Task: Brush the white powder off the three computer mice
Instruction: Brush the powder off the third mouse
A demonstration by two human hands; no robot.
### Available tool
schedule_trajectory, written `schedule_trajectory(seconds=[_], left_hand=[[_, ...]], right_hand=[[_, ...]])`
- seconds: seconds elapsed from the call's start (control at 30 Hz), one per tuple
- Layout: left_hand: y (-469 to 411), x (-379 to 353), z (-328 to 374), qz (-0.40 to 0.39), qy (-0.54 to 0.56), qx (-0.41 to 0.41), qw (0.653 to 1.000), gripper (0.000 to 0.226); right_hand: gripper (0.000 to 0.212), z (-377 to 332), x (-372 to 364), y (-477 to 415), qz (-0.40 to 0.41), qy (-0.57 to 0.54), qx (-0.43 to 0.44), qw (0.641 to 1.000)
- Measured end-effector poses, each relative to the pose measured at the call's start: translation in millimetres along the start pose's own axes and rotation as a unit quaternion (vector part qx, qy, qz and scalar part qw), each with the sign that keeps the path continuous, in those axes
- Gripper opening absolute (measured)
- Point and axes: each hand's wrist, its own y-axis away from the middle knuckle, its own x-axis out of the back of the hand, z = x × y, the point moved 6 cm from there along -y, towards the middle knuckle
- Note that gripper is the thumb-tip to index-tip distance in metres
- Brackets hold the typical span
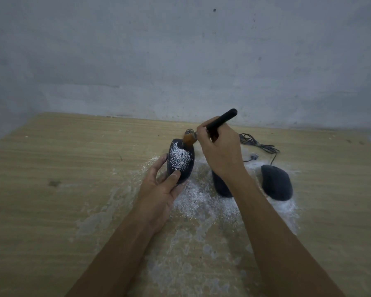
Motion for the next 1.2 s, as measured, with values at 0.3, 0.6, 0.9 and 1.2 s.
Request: schedule_trajectory(seconds=[0.3,0.6,0.9,1.2], left_hand=[[0,-2,2,0.007,0.019,0.000,1.000,0.049],[2,-3,4,0.013,0.021,-0.001,1.000,0.053],[3,-5,8,0.020,0.039,0.000,0.999,0.050],[5,-5,8,0.020,0.082,0.022,0.996,0.033]], right_hand=[[0.016,-2,4,-1,-0.050,0.010,-0.012,0.999],[0.019,-1,8,-1,-0.070,-0.009,-0.025,0.997],[0.016,0,14,-3,-0.076,-0.037,-0.035,0.996],[0.026,13,9,0,-0.156,-0.070,-0.084,0.982]])
